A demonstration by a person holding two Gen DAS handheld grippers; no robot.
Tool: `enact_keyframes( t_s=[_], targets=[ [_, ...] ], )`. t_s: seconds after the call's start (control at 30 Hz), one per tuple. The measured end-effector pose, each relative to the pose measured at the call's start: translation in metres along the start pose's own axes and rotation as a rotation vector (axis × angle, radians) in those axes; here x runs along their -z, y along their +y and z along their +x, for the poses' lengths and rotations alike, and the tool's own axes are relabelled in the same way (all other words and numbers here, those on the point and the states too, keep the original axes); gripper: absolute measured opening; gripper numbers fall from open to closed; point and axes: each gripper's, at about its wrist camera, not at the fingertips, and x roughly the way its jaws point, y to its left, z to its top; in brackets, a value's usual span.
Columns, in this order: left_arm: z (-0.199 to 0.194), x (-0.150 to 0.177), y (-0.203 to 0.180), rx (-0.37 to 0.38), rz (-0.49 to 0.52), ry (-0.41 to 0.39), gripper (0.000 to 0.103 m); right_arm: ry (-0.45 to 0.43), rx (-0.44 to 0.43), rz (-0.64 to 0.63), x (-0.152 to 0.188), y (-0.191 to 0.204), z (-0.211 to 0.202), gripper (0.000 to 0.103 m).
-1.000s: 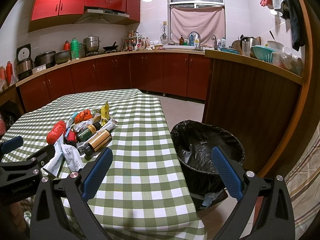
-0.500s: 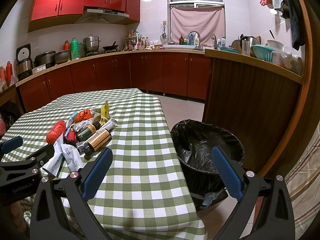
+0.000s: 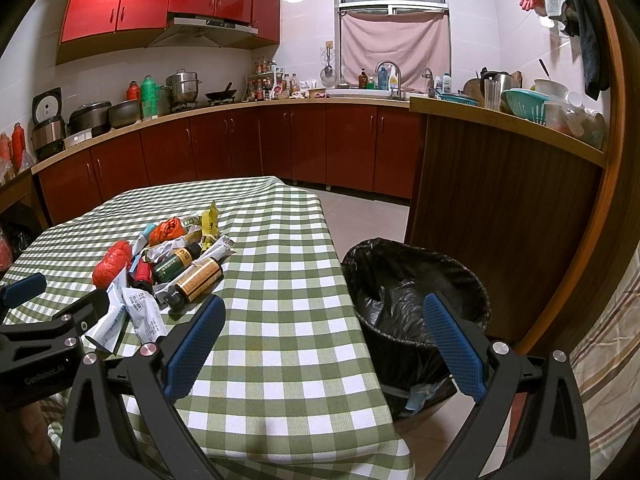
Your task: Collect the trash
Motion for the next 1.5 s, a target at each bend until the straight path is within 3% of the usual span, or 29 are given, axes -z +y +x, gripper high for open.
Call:
enact_keyframes(
  t_s=[0.7,1.13,1.3,1.4,1.47,1.5],
  targets=[
    [0.008,0.004,0.013,-0.005,-0.01,0.033,0.099,0.023,-0.013,0.0,0.003,0.0,0.003,0.096],
    [0.022,0.021,0.063,-0.057,-0.053,0.111,0.097,0.107,-0.145,-0.056,0.013,0.044,0.028,0.096],
    [0.027,0.024,0.076,-0.07,-0.056,0.138,0.084,0.136,-0.204,-0.11,0.016,0.073,0.039,0.095],
    [0.032,0.025,0.083,-0.068,-0.075,0.16,0.082,0.161,-0.237,-0.13,0.019,0.086,0.044,0.091],
    [0.035,0.025,0.088,-0.069,-0.086,0.168,0.078,0.178,-0.253,-0.147,0.02,0.093,0.048,0.066],
    [0.036,0.025,0.089,-0.071,-0.09,0.175,0.076,0.194,-0.259,-0.154,0.021,0.097,0.051,0.062]
  ],
)
